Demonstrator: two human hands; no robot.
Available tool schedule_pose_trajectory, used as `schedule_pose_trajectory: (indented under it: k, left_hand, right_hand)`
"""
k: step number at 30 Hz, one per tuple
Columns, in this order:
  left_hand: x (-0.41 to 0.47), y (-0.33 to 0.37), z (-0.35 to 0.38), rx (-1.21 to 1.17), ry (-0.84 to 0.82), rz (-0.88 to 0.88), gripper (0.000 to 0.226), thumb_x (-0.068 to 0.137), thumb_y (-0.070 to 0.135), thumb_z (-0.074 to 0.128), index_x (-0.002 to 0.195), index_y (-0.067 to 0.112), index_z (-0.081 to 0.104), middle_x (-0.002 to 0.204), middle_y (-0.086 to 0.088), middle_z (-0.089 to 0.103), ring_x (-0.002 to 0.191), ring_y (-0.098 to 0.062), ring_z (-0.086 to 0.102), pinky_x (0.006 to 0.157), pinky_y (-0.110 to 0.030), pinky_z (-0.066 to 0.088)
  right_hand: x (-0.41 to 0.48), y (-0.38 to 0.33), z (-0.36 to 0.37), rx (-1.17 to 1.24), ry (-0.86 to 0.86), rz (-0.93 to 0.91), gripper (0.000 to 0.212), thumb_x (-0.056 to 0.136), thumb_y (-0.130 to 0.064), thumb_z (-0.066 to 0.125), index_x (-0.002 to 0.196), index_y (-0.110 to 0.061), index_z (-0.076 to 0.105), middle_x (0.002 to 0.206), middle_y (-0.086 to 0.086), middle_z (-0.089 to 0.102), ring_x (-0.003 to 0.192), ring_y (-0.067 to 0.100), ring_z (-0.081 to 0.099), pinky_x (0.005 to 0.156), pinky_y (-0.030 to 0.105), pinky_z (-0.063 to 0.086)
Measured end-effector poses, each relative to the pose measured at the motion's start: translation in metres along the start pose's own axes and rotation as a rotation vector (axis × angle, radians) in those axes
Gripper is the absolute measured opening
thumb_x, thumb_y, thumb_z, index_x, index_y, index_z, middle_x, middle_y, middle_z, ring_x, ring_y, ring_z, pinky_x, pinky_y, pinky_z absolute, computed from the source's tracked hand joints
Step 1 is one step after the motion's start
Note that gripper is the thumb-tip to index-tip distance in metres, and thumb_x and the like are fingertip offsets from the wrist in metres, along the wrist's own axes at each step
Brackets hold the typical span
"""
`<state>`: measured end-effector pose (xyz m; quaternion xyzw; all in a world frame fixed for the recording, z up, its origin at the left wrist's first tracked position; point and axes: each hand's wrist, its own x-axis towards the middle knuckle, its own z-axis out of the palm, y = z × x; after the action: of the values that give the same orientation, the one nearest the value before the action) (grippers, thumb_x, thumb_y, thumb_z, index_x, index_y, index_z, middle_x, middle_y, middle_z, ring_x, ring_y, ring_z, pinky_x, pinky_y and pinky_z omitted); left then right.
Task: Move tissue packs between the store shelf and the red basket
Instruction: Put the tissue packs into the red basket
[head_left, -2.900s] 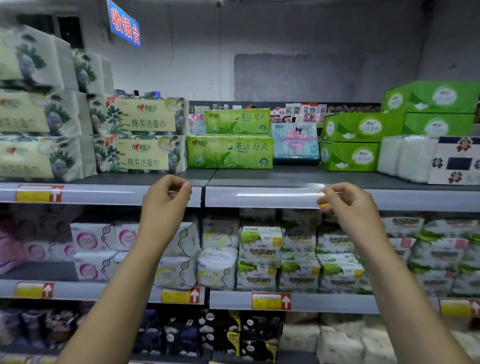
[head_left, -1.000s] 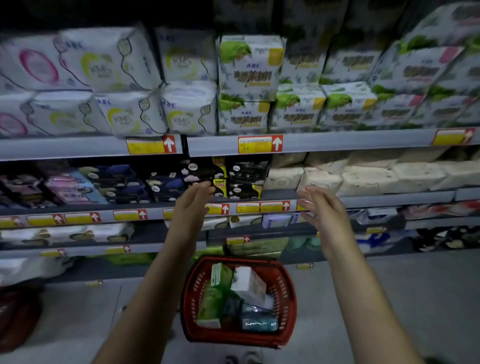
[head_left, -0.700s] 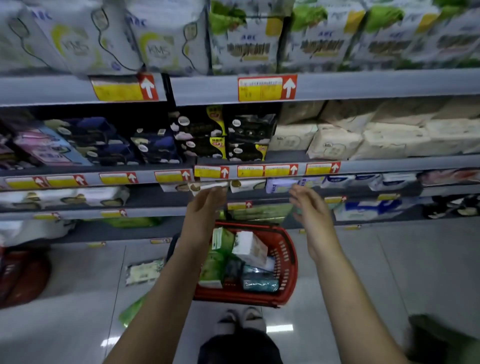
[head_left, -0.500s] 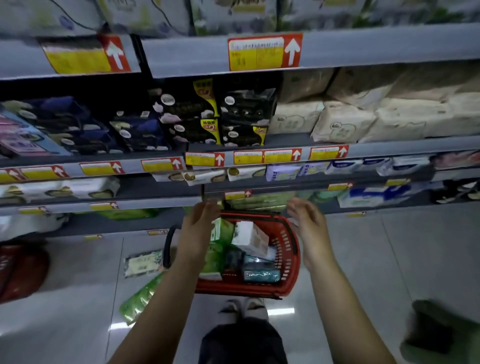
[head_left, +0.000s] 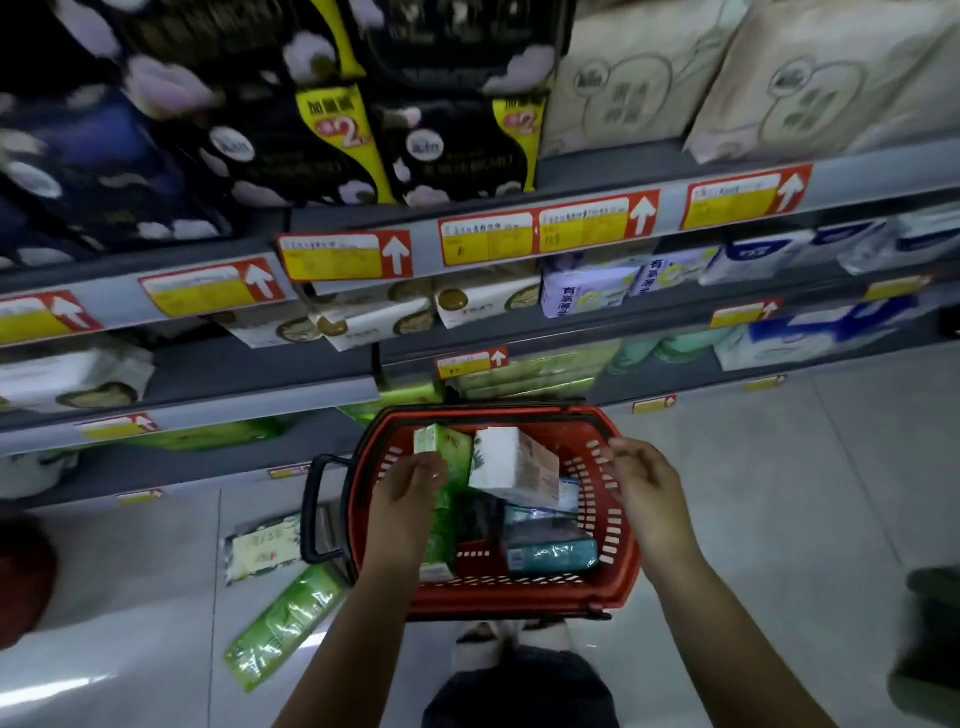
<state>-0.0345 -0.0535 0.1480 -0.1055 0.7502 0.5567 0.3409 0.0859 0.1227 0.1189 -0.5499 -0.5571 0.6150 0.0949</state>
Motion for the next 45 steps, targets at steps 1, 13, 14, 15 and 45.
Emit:
schedule_pose_trajectory:
  k: [1, 13, 14, 15, 45]
  left_hand:
    - [0.008, -0.011, 0.001, 0.019, 0.009, -0.004, 0.027, 0.064, 0.04, 0.056, 0.084, 0.024, 0.064, 0.099, -0.007, 0.067, 0.104, -0.03, 0.061, 0.099, -0.049, 0.044]
    - [0.12, -0.131, 0.021, 0.316, 0.045, 0.076, 0.02, 0.095, 0.013, 0.052, 0.114, 0.018, 0.058, 0.103, -0.005, 0.06, 0.093, -0.023, 0.057, 0.073, -0.028, 0.042]
    - [0.129, -0.139, 0.022, 0.32, 0.047, 0.059, 0.028, 0.095, 0.014, 0.053, 0.123, 0.016, 0.054, 0.11, -0.004, 0.056, 0.099, -0.022, 0.055, 0.076, -0.029, 0.042]
    - [0.139, -0.146, 0.022, 0.318, 0.055, 0.049, 0.036, 0.095, 0.015, 0.054, 0.131, 0.014, 0.049, 0.115, -0.002, 0.051, 0.104, -0.022, 0.053, 0.079, -0.029, 0.042]
    - [0.219, -0.208, 0.022, 0.386, 0.201, 0.097, 0.035, 0.08, 0.02, 0.074, 0.086, 0.011, 0.041, 0.069, 0.0, 0.043, 0.061, -0.016, 0.042, 0.054, -0.029, 0.036]
  right_hand:
    - [0.007, 0.01, 0.003, -0.031, 0.003, 0.007, 0.017, 0.094, -0.014, 0.05, 0.09, -0.024, 0.063, 0.11, 0.013, 0.067, 0.104, 0.033, 0.062, 0.096, 0.052, 0.048]
    - [0.086, 0.122, 0.058, -0.24, -0.114, -0.006, 0.013, 0.096, -0.014, 0.049, 0.103, -0.013, 0.06, 0.1, 0.004, 0.062, 0.083, 0.013, 0.056, 0.068, 0.025, 0.042]
    - [0.092, 0.132, 0.063, -0.26, -0.122, -0.003, 0.013, 0.096, -0.015, 0.05, 0.104, -0.013, 0.06, 0.099, 0.002, 0.061, 0.086, 0.014, 0.057, 0.073, 0.026, 0.045]
    - [0.098, 0.14, 0.067, -0.278, -0.128, 0.001, 0.015, 0.096, -0.015, 0.05, 0.107, -0.013, 0.059, 0.099, 0.0, 0.06, 0.09, 0.016, 0.058, 0.079, 0.031, 0.049]
    - [0.165, 0.222, 0.135, -0.414, -0.087, -0.097, 0.047, 0.089, -0.022, 0.062, 0.125, 0.003, 0.046, 0.094, 0.007, 0.052, 0.086, 0.017, 0.05, 0.073, 0.02, 0.034]
